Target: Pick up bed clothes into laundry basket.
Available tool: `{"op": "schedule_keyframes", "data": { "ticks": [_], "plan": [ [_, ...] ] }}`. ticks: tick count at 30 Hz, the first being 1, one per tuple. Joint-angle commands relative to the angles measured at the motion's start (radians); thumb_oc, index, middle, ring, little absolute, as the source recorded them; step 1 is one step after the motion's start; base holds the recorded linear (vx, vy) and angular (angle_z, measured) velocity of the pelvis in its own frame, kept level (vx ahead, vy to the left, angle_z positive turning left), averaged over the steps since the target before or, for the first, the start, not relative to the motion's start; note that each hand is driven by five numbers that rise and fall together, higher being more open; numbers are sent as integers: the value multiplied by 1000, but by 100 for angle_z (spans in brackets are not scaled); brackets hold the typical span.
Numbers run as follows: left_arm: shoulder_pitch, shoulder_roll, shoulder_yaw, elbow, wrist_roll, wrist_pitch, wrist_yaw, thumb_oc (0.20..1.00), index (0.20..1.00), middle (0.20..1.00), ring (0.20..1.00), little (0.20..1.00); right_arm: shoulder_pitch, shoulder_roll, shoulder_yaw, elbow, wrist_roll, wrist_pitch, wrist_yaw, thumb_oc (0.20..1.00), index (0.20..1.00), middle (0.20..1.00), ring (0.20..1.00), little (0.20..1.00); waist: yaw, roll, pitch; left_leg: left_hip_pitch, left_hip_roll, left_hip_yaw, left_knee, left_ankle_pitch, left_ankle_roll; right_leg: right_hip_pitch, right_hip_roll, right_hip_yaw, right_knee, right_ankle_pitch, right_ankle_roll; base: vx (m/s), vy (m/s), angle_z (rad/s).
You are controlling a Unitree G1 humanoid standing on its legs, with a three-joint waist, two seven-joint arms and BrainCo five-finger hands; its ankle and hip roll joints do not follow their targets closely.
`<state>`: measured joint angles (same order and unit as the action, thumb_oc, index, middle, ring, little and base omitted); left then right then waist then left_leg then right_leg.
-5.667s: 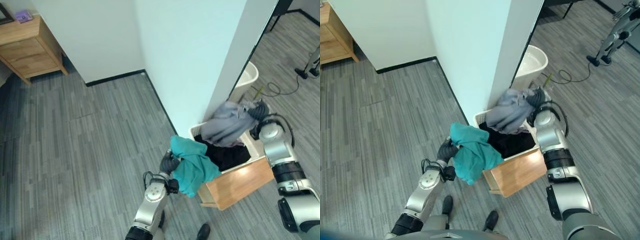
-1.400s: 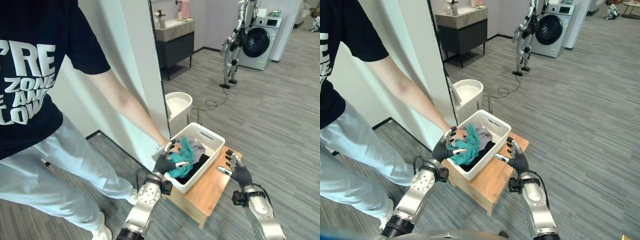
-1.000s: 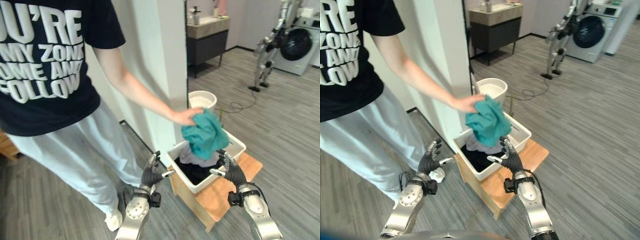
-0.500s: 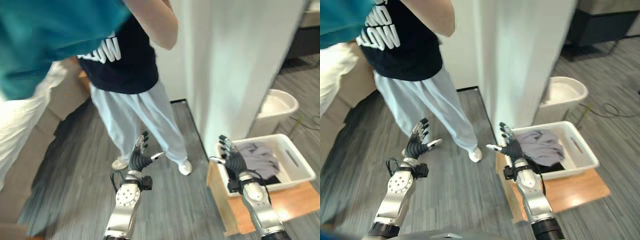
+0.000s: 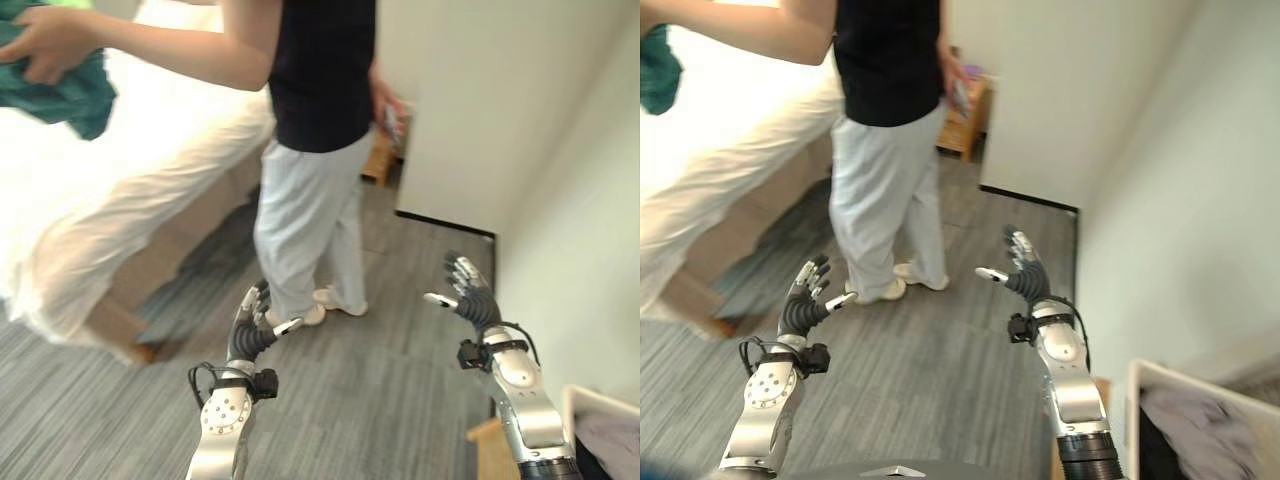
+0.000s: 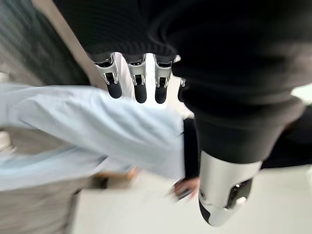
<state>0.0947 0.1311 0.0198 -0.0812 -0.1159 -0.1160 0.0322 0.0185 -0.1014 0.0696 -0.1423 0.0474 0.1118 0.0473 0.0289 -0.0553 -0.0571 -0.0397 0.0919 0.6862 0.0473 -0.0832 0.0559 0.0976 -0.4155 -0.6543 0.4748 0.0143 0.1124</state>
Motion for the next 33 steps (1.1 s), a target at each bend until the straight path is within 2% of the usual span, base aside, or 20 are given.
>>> {"op": "schedule_keyframes", "data": {
  "ticks": [1, 3, 4, 6, 7, 10, 11, 12, 13, 15, 16, 17, 18, 20, 22, 23, 25, 28, 30, 33],
  "plan": [
    [-84, 46, -9, -61, -45, -52, -22, 1000, 1000, 1000, 1000, 1000, -44, 71, 29, -26, 25, -45, -39, 1000, 1000, 1000, 1000, 1000, -46, -30, -79, -27, 79, -136, -135, 119, -79, -143, 279, 490, -338, -78, 37, 373, 290, 178],
    [-88, 29, -4, -56, -56, -56, -32, 1000, 1000, 1000, 1000, 1000, -53, 73, 48, -19, 16, -50, -44, 1000, 1000, 1000, 1000, 1000, -40, -28, -81, -40, 64, -160, -135, 114, -72, -159, 287, 519, -371, -87, 30, 229, 113, 128],
    [-98, 22, 6, -54, -65, -60, -39, 1000, 1000, 1000, 1000, 1000, -69, 82, 71, -6, 2, -53, -43, 1000, 1000, 1000, 1000, 1000, -35, -30, -78, -44, 60, -176, -135, 106, -69, -177, 266, 510, -409, -66, 31, 287, 11, 151],
    [-108, 15, -4, -44, -83, -66, -68, 1000, 1000, 1000, 1000, 1000, -86, 87, 119, 30, -13, -62, -26, 1000, 1000, 1000, 1000, 1000, -52, -47, -64, -31, 12, -256, -135, 77, -64, -279, 307, 576, -546, 23, 7, 393, 44, 105],
    [-108, 16, -3, -43, -84, -67, -69, 1000, 1000, 1000, 1000, 1000, -87, 87, 119, 32, -14, -63, -26, 1000, 1000, 1000, 1000, 1000, -53, -45, -69, -34, 13, -258, -135, 72, -64, -277, 307, 575, -557, 28, 9, 298, 21, 39],
    [-124, 12, -35, -21, -94, -50, -99, 1000, 1000, 1000, 1000, 1000, -68, 82, 129, 64, -10, -67, -39, 1000, 1000, 1000, 1000, 1000, -72, -37, -48, 16, -32, -376, -135, 9, -79, -470, 388, 723, -562, 126, -20, 515, -52, 104],
    [-114, 5, -39, -25, -95, -45, -113, 1000, 1000, 1000, 1000, 1000, -52, 61, 128, 47, -12, -77, -55, 1000, 1000, 1000, 1000, 1000, -81, -22, -61, 52, -76, -471, -135, -34, -66, -469, 412, 811, -562, 150, -46, 600, -65, 145],
    [-111, 3, -40, -26, -95, -44, -113, 1000, 1000, 1000, 1000, 1000, -47, 58, 130, 43, -12, -76, -56, 1000, 1000, 1000, 1000, 1000, -87, -19, -56, 59, -76, -479, -135, -34, -64, -459, 409, 804, -562, 147, -47, 917, -121, 189],
    [-58, -21, -33, -25, -85, -51, -110, 1000, 1000, 1000, 1000, 1000, -35, 52, 152, 60, -17, -81, -52, 1000, 1000, 1000, 1000, 1000, -95, -2, -66, 161, -114, -520, -134, -81, -41, -378, 394, 789, -562, 172, -76, 707, -170, 227],
    [-27, -55, -15, -31, -88, -54, -101, 1000, 1000, 1000, 1000, 1000, -50, 43, 165, 117, -46, -84, -53, 1000, 1000, 1000, 1000, 1000, -99, -6, -40, 81, -136, -533, 179, -115, -82, -289, 318, 715, -562, 174, -81, 626, -219, 146],
    [-27, -70, -6, -24, -93, -55, -93, 1000, 1000, 1000, 1000, 1000, -75, 38, 173, 151, -62, -84, -52, 1000, 1000, 1000, 1000, 1000, -97, -5, -31, 22, -128, -516, 315, -97, -124, -254, 300, 682, -562, 160, -73, 206, -124, 74],
    [-30, -70, -4, -23, -93, -56, -94, 1000, 1000, 1000, 1000, 1000, -79, 39, 173, 154, -63, -85, -52, 1000, 1000, 1000, 1000, 1000, -102, -8, -31, 10, -131, -520, 327, -95, -123, -260, 296, 680, -562, 164, -73, 222, -164, 104],
    [-53, -77, 10, -20, -96, -69, -77, 1000, 1000, 1000, 1000, 1000, -149, 31, 185, 199, -97, -79, -48, 1000, 1000, 1000, 1000, 1000, -104, -17, -27, -128, -61, -399, 567, -38, -219, -220, 260, 592, -562, 128, -60, 182, -154, 75],
    [-53, -74, 25, -17, -98, -82, -73, 1000, 1000, 1000, 1000, 1000, -190, 27, 197, 209, -97, -74, -35, 1000, 1000, 1000, 1000, 1000, -106, -20, -32, -198, 57, -283, 629, -21, -251, -192, 247, 531, -562, 96, -55, 317, -145, 77],
    [-37, -74, 35, -16, -100, -92, -78, 1000, 1000, 1000, 1000, 1000, -216, 12, 201, 218, -108, -69, -29, 1000, 1000, 1000, 1000, 1000, -100, -12, -37, -183, 143, -157, 501, -15, -221, -139, 247, 461, -562, 52, -46, 343, -50, 107],
    [-37, -74, 35, -16, -100, -92, -78, 1000, 1000, 1000, 1000, 1000, -216, 12, 201, 218, -108, -68, -28, 1000, 1000, 1000, 1000, 1000, -100, -16, -36, -178, 136, -153, 490, -6, -218, -140, 242, 463, -562, 55, -47, 451, 79, 31],
    [9, -68, 38, -17, -98, -113, -88, 1000, 1000, 1000, 1000, 1000, -208, 2, 211, 224, -119, -69, -21, 1000, 1000, 1000, 1000, 1000, -87, 7, -28, -157, 174, -32, 166, 92, -163, -60, 246, 416, -562, 3, -31, 497, 218, 38],
    [40, -71, 35, -13, -109, -119, -102, 1000, 1000, 1000, 1000, 1000, -183, -5, 204, 234, -123, -71, -29, 1000, 1000, 1000, 1000, 1000, -91, 20, -26, -93, 208, 76, -126, 181, -135, 18, 219, 345, -562, -54, -9, 394, 237, 22],
    [82, -74, 33, -24, -112, -121, -105, 1000, 1000, 1000, 1000, 1000, -173, -10, 213, 233, -144, -62, -25, 1000, 1000, 1000, 1000, 1000, -91, 28, -29, -77, 225, 91, -134, 195, -120, 84, 218, 301, -562, -77, 1, 438, 192, 60],
    [87, -64, 31, -18, -116, -129, -113, 1000, 1000, 1000, 1000, 1000, -166, -14, 228, 222, -167, -79, -37, 1000, 1000, 1000, 1000, 1000, -78, 28, -35, -47, 178, 49, -135, 235, -118, 126, 219, 289, -555, -43, 35, 387, 236, 53]
  ]
}}
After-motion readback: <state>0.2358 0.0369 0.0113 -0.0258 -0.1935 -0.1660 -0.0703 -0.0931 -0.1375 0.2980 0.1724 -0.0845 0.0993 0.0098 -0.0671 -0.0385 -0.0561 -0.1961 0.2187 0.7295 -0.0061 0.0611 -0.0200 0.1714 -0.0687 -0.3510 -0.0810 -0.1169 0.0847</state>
